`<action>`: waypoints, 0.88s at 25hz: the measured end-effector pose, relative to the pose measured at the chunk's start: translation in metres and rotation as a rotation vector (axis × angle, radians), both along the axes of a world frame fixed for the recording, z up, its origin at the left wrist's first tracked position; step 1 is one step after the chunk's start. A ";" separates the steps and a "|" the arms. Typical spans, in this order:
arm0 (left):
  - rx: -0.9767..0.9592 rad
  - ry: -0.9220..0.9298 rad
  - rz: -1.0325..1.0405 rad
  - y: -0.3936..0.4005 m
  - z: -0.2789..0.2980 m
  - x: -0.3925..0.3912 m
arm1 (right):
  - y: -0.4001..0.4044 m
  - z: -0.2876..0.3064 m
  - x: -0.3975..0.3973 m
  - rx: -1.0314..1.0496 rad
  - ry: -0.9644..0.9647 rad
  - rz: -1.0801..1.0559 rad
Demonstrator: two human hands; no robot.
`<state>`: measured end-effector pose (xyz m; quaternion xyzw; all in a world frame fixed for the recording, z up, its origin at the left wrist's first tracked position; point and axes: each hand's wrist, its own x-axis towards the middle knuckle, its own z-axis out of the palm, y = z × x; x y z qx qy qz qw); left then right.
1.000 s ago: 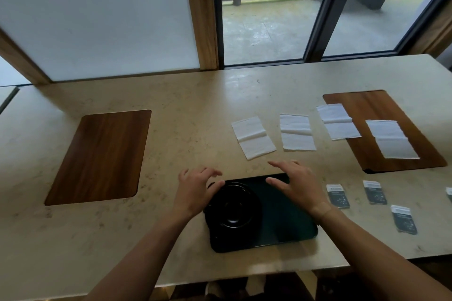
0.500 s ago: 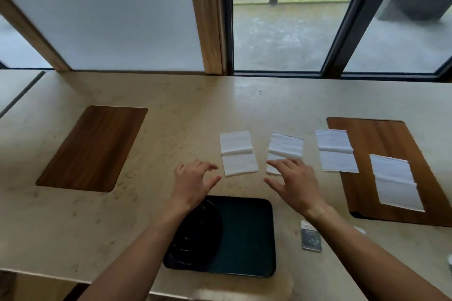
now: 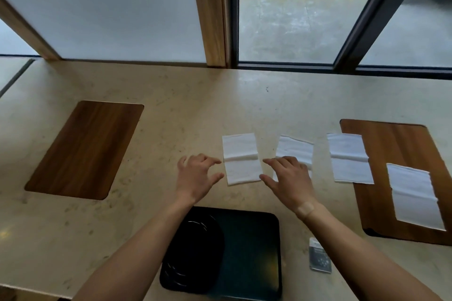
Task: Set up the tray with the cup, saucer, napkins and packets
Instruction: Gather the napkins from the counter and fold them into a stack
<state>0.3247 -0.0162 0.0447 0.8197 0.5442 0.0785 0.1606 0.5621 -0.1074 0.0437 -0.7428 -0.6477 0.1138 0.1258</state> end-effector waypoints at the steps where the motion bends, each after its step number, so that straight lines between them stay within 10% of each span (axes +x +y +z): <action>1: -0.012 0.003 -0.009 0.007 -0.004 0.003 | 0.006 -0.004 -0.001 -0.023 0.004 -0.004; 22: -0.011 0.024 -0.108 0.069 -0.080 0.036 | 0.085 -0.073 0.000 -0.071 -0.055 -0.064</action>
